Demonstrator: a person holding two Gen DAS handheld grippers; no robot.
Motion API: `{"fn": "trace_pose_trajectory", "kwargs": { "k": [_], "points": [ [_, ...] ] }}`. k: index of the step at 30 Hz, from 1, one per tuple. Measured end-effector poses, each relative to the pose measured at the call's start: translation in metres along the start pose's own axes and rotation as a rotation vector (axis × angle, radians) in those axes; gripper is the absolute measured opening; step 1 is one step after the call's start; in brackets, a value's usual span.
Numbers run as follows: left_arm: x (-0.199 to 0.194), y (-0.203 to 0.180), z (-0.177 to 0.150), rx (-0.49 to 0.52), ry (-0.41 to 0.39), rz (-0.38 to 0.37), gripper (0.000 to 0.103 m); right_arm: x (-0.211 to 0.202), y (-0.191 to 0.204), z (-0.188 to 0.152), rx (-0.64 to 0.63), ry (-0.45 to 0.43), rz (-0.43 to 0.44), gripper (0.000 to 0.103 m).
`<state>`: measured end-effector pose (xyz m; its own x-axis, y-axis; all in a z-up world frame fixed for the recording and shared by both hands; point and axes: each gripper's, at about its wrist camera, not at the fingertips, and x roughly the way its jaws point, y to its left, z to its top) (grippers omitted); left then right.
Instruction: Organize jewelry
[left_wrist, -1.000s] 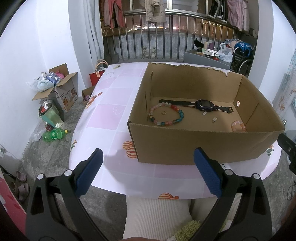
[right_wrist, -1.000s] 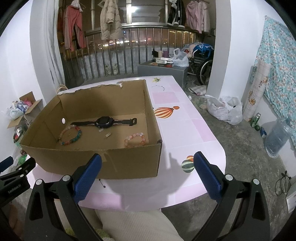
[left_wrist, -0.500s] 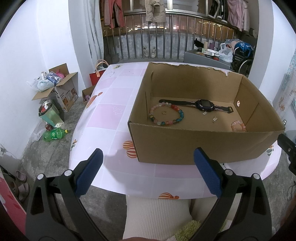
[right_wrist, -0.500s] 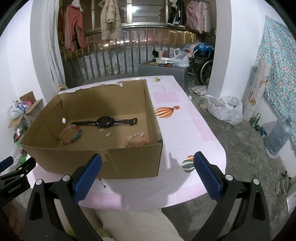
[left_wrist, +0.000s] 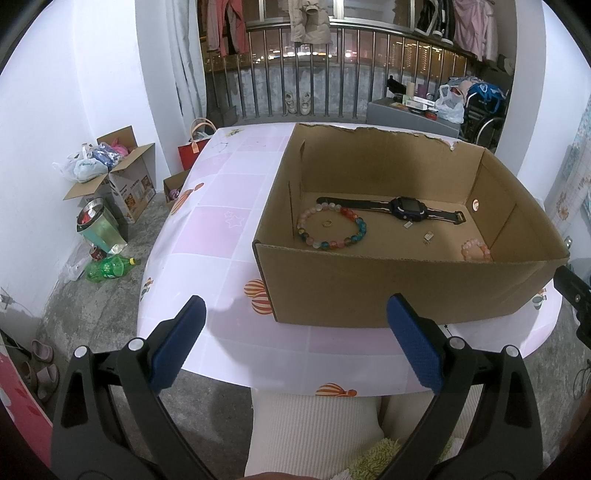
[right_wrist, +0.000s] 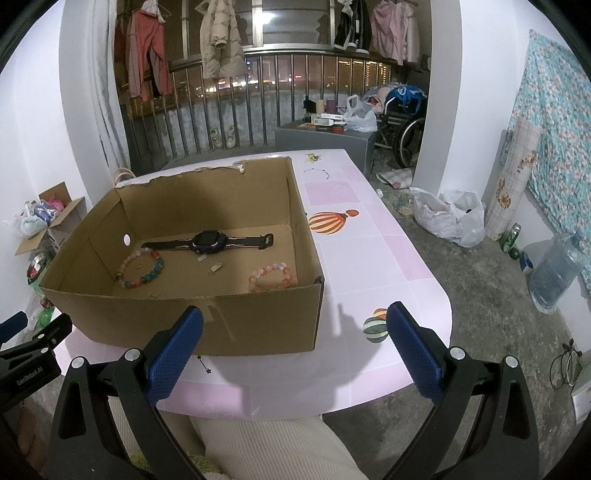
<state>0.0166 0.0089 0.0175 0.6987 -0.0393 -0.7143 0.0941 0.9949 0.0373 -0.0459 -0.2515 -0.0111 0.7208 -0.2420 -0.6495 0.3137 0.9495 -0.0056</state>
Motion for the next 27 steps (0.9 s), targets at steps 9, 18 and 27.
{"fn": "trace_pose_trajectory", "kwargs": {
  "k": [9, 18, 27],
  "points": [
    [0.0004, 0.0008, 0.0006, 0.001, 0.001, -0.001, 0.095, 0.0001, -0.0011, 0.0012, 0.001, 0.001, 0.000, 0.097],
    [0.0003, 0.0009, 0.0008, 0.001, 0.001, -0.001, 0.095, 0.0012, 0.0008, -0.0003, -0.002, 0.001, 0.002, 0.097],
    [0.0001, 0.0008, 0.0009, 0.001, 0.000, 0.000, 0.095, 0.0010, 0.0021, -0.0006, 0.000, 0.002, 0.003, 0.097]
  ]
}}
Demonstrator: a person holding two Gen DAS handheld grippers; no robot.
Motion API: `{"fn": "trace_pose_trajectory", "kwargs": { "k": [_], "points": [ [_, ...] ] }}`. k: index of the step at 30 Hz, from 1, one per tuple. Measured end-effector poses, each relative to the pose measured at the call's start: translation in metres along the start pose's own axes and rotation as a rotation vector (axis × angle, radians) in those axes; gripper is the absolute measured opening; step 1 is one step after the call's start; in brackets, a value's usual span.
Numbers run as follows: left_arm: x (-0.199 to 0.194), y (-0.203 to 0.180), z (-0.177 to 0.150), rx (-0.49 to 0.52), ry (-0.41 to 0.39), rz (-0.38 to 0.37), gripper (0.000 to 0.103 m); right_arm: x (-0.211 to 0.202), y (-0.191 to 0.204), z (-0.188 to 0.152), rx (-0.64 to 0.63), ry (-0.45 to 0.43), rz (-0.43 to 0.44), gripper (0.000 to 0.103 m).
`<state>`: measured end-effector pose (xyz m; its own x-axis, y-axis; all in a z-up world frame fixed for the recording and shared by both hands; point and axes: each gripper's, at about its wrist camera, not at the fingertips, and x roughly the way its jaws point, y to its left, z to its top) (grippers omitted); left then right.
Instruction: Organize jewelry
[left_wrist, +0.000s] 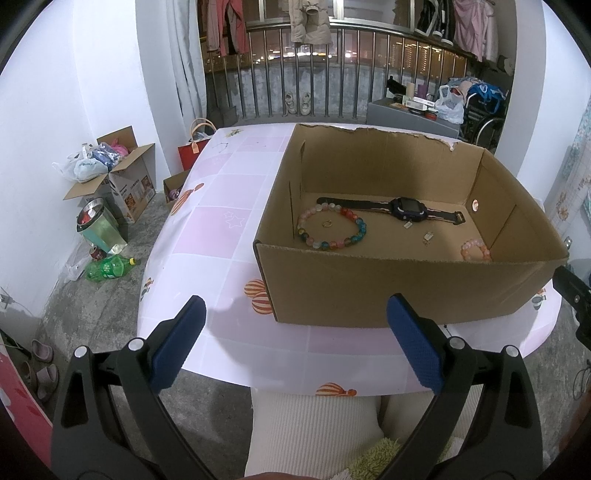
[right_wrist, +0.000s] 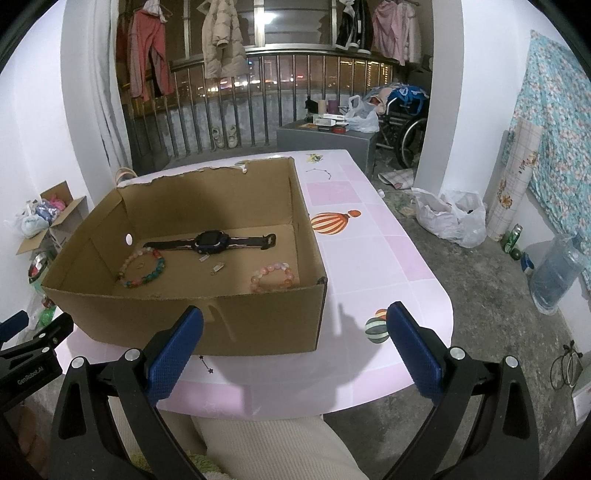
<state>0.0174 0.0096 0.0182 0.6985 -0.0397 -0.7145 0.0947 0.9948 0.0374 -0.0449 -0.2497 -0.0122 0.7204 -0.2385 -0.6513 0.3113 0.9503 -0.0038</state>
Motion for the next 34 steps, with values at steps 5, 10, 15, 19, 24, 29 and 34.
{"fn": "trace_pose_trajectory", "kwargs": {
  "k": [5, 10, 15, 19, 24, 29, 34],
  "points": [
    [0.0001, 0.0002, -0.0001, -0.001, 0.000, -0.001, 0.095, 0.0000, -0.0001, 0.0000, -0.002, -0.001, 0.000, 0.097],
    [0.0001, 0.0002, 0.0000, 0.000, -0.001, -0.001, 0.095, 0.0008, 0.0008, 0.0000, -0.001, 0.000, 0.001, 0.097],
    [0.0000, 0.0002, 0.0000, -0.001, 0.000, -0.001, 0.095, 0.0006, -0.0001, 0.0007, -0.001, 0.000, 0.001, 0.097],
    [0.0002, -0.0004, -0.0003, 0.000, 0.003, 0.000, 0.095, 0.0007, 0.0012, -0.0002, -0.002, 0.002, 0.001, 0.097],
    [0.0000, 0.0001, -0.0007, -0.001, 0.004, -0.001, 0.095, 0.0013, 0.0039, -0.0008, -0.002, 0.003, 0.003, 0.097],
    [0.0001, 0.0004, -0.0006, -0.001, 0.004, -0.001, 0.095, 0.0016, 0.0017, 0.0004, -0.001, 0.004, 0.004, 0.097],
    [0.0011, -0.0002, -0.0026, -0.004, 0.010, 0.000, 0.095, 0.0015, 0.0019, 0.0004, -0.001, 0.003, 0.004, 0.097]
  ]
}}
